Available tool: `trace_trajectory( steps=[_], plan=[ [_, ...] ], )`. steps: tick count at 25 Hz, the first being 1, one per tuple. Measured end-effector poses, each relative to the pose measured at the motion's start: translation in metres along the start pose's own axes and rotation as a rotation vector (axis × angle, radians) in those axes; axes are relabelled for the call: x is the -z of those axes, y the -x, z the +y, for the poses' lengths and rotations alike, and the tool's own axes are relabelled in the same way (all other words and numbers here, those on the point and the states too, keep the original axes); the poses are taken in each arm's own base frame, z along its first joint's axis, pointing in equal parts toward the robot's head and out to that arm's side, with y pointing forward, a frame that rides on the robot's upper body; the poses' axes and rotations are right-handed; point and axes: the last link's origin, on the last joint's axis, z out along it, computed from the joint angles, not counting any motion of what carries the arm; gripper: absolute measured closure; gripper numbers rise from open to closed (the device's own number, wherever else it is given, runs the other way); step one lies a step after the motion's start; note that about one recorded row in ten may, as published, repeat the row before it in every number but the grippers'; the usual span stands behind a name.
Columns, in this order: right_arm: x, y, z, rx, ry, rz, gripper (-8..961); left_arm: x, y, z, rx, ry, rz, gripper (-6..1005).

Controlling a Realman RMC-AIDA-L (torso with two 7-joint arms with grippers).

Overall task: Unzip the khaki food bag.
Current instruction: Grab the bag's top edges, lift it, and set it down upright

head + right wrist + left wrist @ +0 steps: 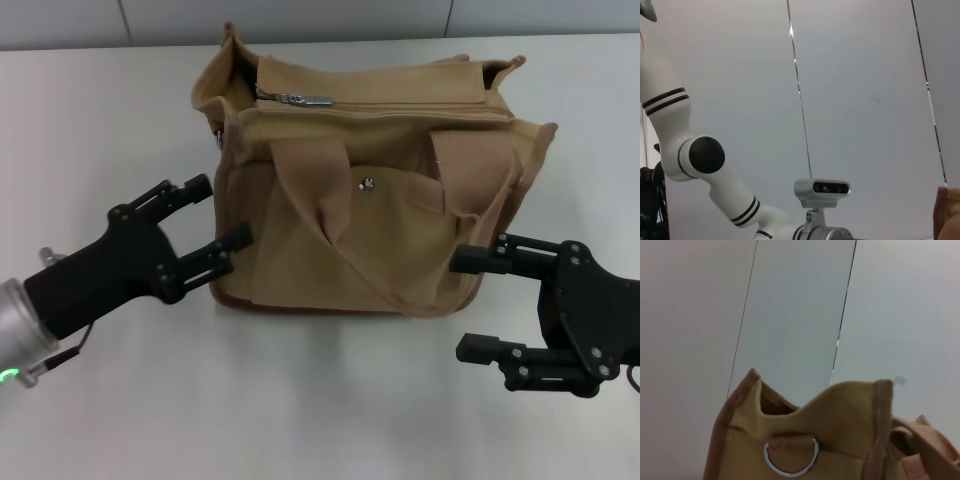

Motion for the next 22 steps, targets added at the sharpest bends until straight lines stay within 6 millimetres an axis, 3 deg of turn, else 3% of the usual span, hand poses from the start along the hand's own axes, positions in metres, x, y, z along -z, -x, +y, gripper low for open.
trace_trajectory(
  steps=[9,15,18,22],
  plan=[
    [0.004,-0.004,0.006,-0.017,-0.016,-0.004,223,-0.020,0.008,0.001,-0.045,-0.007,-0.019,269],
    [0.005,-0.005,0.007,-0.020,-0.022,-0.003,223,-0.019,0.008,0.001,-0.050,-0.014,-0.011,537],
    [0.005,-0.006,0.007,-0.023,-0.022,-0.006,223,-0.019,0.008,0.001,-0.049,-0.015,-0.011,746],
    [0.003,-0.007,0.006,-0.028,-0.025,-0.007,224,-0.018,0.009,0.001,-0.046,-0.019,-0.012,818]
  ],
)
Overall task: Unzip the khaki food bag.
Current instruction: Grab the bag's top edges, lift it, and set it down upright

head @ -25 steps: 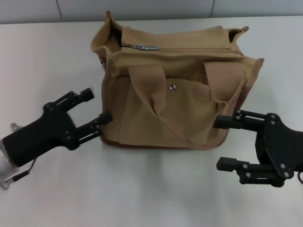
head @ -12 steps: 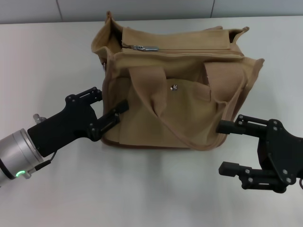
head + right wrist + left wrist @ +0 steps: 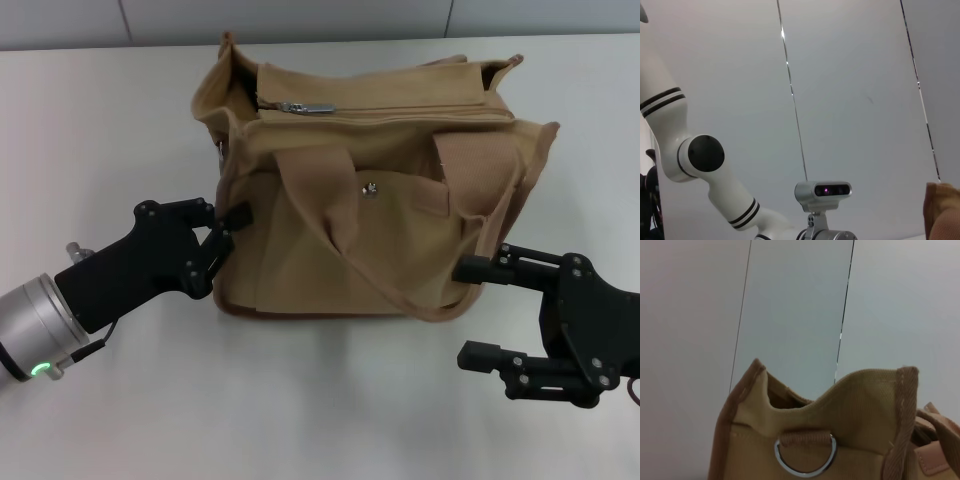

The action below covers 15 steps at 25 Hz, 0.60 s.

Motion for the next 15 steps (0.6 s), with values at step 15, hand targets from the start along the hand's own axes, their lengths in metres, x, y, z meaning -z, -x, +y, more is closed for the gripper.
trace_trajectory(
  steps=[15],
  plan=[
    [-0.005,-0.001,0.000,-0.016,-0.002,-0.025,225,0.010,-0.029,-0.011,-0.103,0.006,0.111,943]
  ],
)
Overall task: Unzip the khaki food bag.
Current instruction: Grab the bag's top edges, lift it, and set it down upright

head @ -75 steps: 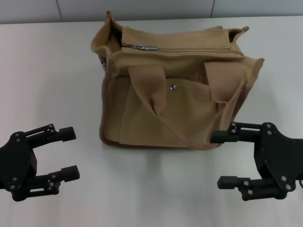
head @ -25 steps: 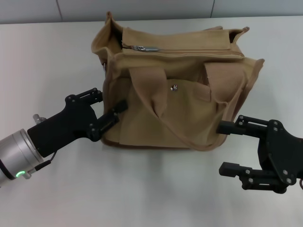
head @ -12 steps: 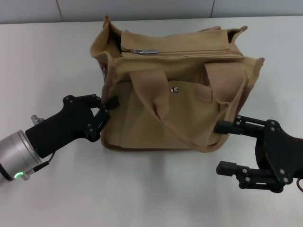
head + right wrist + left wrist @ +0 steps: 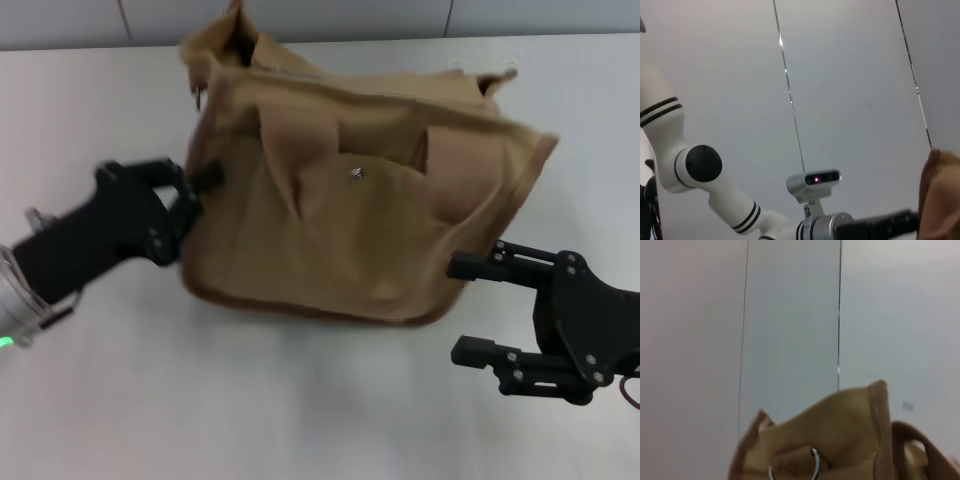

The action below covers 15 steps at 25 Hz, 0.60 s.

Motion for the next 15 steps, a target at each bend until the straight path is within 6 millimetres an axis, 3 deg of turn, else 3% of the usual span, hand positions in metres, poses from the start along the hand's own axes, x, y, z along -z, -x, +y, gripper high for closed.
trace_trajectory(
  steps=[5,9,11,15],
  plan=[
    [-0.006,-0.001,-0.002,-0.015,-0.020,-0.035,225,0.000,-0.030,-0.020,-0.136,-0.038,0.102,943],
    [-0.010,0.000,-0.006,-0.021,-0.067,-0.096,225,-0.008,-0.050,-0.025,-0.225,0.016,0.155,943],
    [-0.012,0.001,-0.009,-0.032,-0.100,-0.125,225,-0.015,-0.048,-0.019,-0.253,0.061,0.153,943],
    [-0.016,-0.001,-0.015,-0.116,-0.165,-0.177,225,-0.025,-0.019,0.013,-0.342,0.149,0.120,943]
  ],
)
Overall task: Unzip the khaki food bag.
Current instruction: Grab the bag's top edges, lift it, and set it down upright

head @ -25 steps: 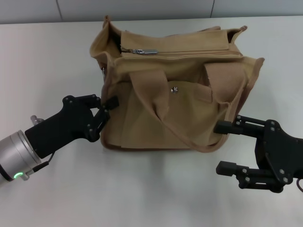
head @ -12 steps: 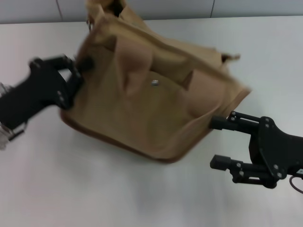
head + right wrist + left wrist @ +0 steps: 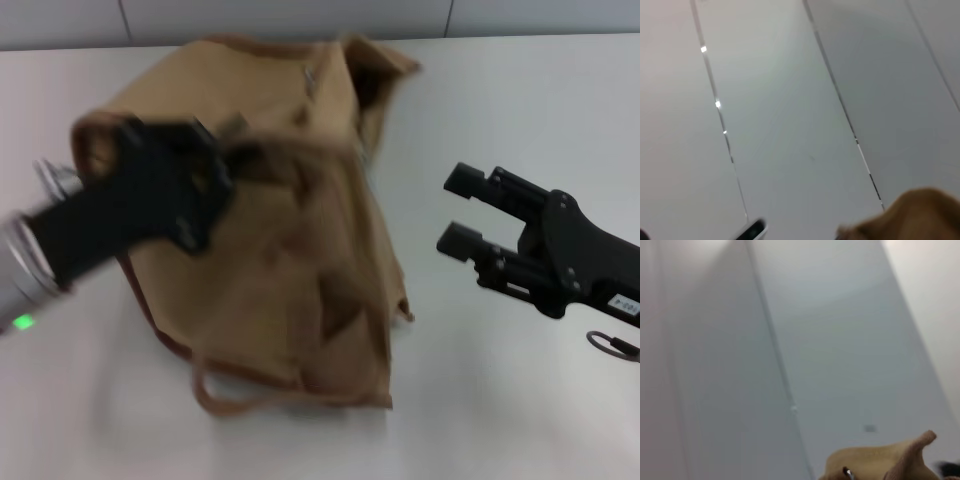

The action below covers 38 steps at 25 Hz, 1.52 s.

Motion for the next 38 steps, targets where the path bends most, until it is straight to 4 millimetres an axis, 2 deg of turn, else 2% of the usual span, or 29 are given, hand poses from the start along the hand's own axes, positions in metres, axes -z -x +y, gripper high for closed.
trace_trajectory(
  steps=[3,6,14,18,26,31,34,38],
  plan=[
    [-0.002,-0.001,-0.003,-0.018,-0.015,0.007,226,-0.002,0.009,0.022,-0.056,0.020,-0.007,943],
    [0.000,-0.002,-0.005,-0.014,-0.030,0.017,226,-0.001,0.013,0.030,-0.057,0.013,-0.015,943],
    [0.020,0.006,-0.012,0.088,-0.067,0.096,226,0.003,0.015,0.033,-0.047,0.001,-0.029,943],
    [0.024,-0.001,-0.012,0.174,-0.077,0.158,227,0.003,0.016,0.033,-0.045,0.001,-0.039,943],
    [0.003,-0.016,-0.023,0.196,-0.107,0.179,227,-0.002,0.017,0.033,-0.043,0.017,-0.039,943],
    [-0.010,-0.021,-0.029,0.188,-0.095,0.222,292,-0.003,0.017,0.033,-0.036,0.014,-0.038,943],
    [-0.016,-0.025,-0.031,0.185,-0.081,0.250,521,-0.003,0.017,0.033,-0.036,0.013,-0.037,943],
    [-0.019,-0.028,-0.032,0.182,-0.075,0.268,531,-0.004,0.017,0.033,-0.037,0.013,-0.037,943]
  ],
)
